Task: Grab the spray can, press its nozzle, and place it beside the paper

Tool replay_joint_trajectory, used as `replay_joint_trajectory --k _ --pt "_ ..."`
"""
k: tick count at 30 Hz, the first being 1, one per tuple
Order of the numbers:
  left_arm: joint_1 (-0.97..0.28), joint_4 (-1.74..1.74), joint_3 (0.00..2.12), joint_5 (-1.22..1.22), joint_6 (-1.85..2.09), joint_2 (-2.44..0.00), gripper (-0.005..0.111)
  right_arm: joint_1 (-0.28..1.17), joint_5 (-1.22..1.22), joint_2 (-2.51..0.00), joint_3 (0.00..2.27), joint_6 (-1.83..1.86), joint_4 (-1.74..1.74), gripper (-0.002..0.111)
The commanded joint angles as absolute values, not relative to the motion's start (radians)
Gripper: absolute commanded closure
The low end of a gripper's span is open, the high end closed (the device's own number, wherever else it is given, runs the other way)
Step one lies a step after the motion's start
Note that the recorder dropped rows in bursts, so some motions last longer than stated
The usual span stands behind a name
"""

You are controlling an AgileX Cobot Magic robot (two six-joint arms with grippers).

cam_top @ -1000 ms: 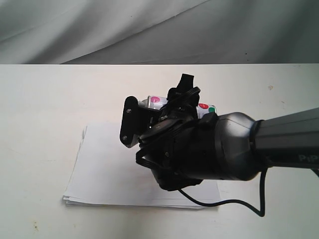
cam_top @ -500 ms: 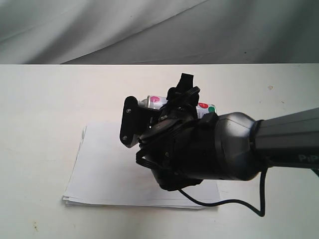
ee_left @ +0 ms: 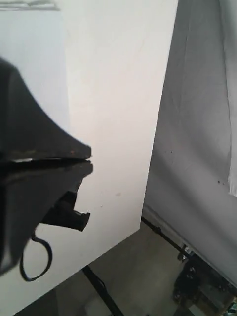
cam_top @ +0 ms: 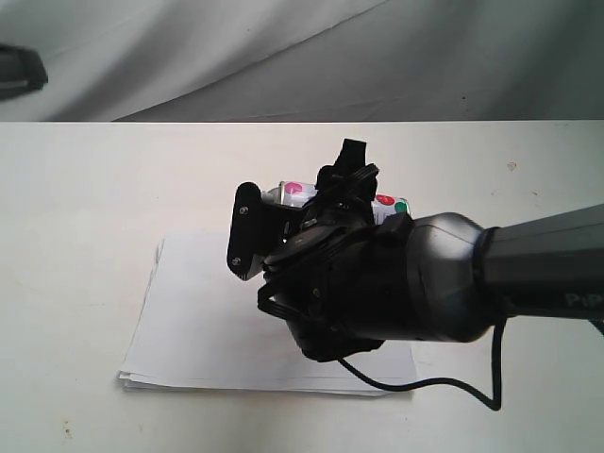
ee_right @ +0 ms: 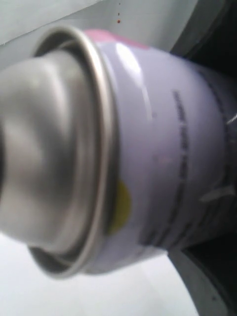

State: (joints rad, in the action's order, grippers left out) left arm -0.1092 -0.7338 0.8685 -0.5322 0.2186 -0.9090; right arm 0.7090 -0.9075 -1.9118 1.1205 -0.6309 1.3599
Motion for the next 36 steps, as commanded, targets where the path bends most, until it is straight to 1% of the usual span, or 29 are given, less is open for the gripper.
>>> replay_joint_trajectory --k 1,2,3,5,7,10,16,18,20,23,27,30,36 --pt "0.133 -0.793 1.190 -0.938 0.393 -1.160 0.107 0.710 -0.936 -1.901 1.125 -0.619 1.414 0.108" --pt "0.181 -0.846 1.222 -1.008 0.452 -1.195 0.107 0.710 -0.936 -1.901 1.125 -0.617 1.414 0.108" --pt "0.265 -0.969 1.264 -1.129 0.582 -1.261 0.107 0.710 -0.933 -1.901 1.125 -0.618 1.414 0.108" --pt "0.380 -1.210 1.272 -1.221 0.765 -1.373 0.107 0.710 -0.931 -1.901 1.125 -0.618 1.414 0.108" --pt "0.397 -1.242 1.272 -1.221 0.880 -1.442 0.107 0.710 -0.933 -1.901 1.125 -0.616 1.414 0.108" --pt "0.388 -1.254 1.241 -1.221 1.008 -1.495 0.107 0.710 -0.931 -1.901 1.125 -0.613 1.414 0.108" --pt "0.326 -1.371 1.023 -1.221 1.410 -1.595 0.107 0.710 -0.931 -1.901 1.125 -0.610 1.414 0.108" --pt "0.304 -1.383 0.969 -1.221 1.455 -1.622 0.107 0.710 -0.931 -1.901 1.125 -0.610 1.414 0.108" --pt "0.283 -1.383 0.938 -1.170 1.468 -1.645 0.107 0.710 -0.931 -1.901 1.125 -0.610 1.414 0.108" --pt "0.243 -1.378 0.922 -1.129 1.469 -1.684 0.107 0.710 -0.931 -1.901 1.125 -0.610 1.414 0.108" --pt "0.209 -1.378 0.922 -1.166 1.504 -1.715 0.107 0.710 -0.931 -1.901 1.125 -0.610 1.414 0.108" --pt "0.199 -1.386 0.922 -1.211 1.611 -1.730 0.107 0.710 -0.931 -1.901 1.125 -0.610 1.414 0.108" --pt "0.192 -1.511 0.924 -1.213 1.762 -1.764 0.107 0.710 -0.931 -1.901 1.125 -0.610 1.414 0.108"
